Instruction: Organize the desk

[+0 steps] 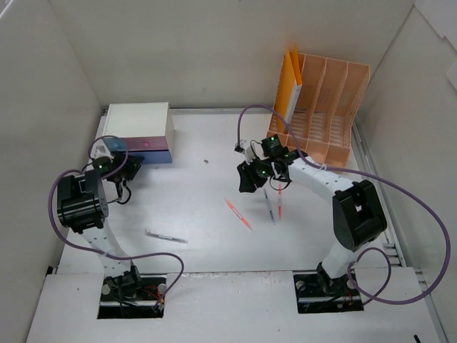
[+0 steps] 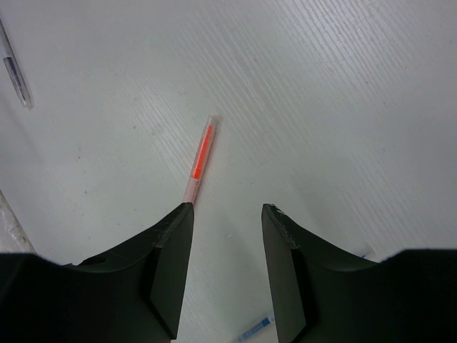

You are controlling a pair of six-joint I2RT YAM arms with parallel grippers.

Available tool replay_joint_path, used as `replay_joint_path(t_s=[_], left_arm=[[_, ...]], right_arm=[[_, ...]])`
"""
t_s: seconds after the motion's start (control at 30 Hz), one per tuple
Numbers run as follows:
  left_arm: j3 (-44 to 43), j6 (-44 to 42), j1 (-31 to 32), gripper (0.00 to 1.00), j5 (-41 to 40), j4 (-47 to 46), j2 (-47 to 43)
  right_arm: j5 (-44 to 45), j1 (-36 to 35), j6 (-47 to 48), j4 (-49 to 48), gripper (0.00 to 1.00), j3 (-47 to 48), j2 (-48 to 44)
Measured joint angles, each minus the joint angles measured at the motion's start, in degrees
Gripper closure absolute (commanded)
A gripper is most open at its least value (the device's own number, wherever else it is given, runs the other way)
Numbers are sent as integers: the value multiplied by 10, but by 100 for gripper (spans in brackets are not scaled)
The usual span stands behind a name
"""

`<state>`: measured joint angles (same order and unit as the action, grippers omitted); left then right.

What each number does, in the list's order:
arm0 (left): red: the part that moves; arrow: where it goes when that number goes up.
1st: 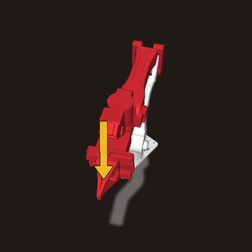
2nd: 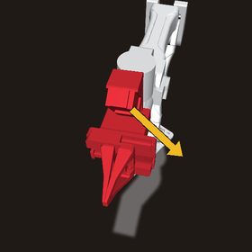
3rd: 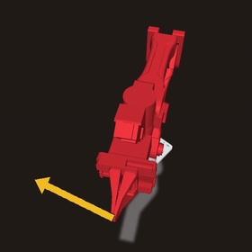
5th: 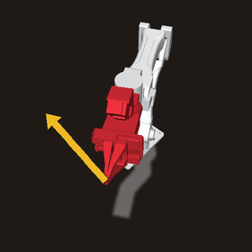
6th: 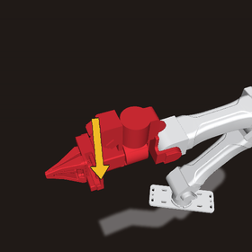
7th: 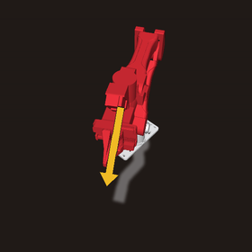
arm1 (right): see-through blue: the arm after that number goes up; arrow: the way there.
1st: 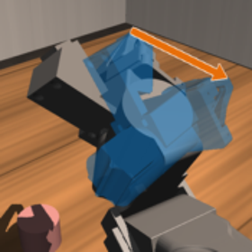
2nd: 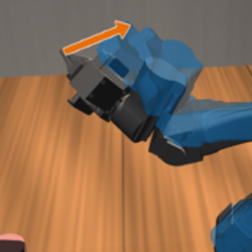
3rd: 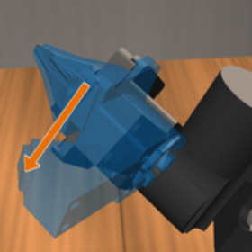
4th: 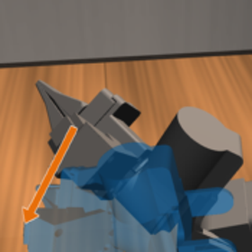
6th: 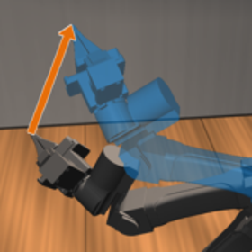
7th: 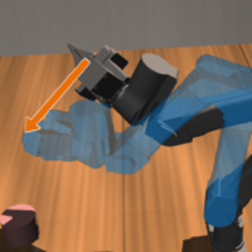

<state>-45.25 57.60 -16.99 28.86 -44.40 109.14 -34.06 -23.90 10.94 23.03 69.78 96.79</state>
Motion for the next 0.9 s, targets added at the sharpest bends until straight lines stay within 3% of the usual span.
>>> replay_joint_path(t_s=[0.23,0.37,0.67,0.9], left_arm=[[-2,15,0,67,9,-33,19],[-3,27,0,79,12,-61,29],[-2,53,0,94,10,-106,47],[15,57,0,99,3,-133,47]], right_arm=[[0,0,1,0,60,0,0],[0,0,2,0,60,0,0],[0,0,2,0,60,0,0],[0,0,2,0,60,0,0]])
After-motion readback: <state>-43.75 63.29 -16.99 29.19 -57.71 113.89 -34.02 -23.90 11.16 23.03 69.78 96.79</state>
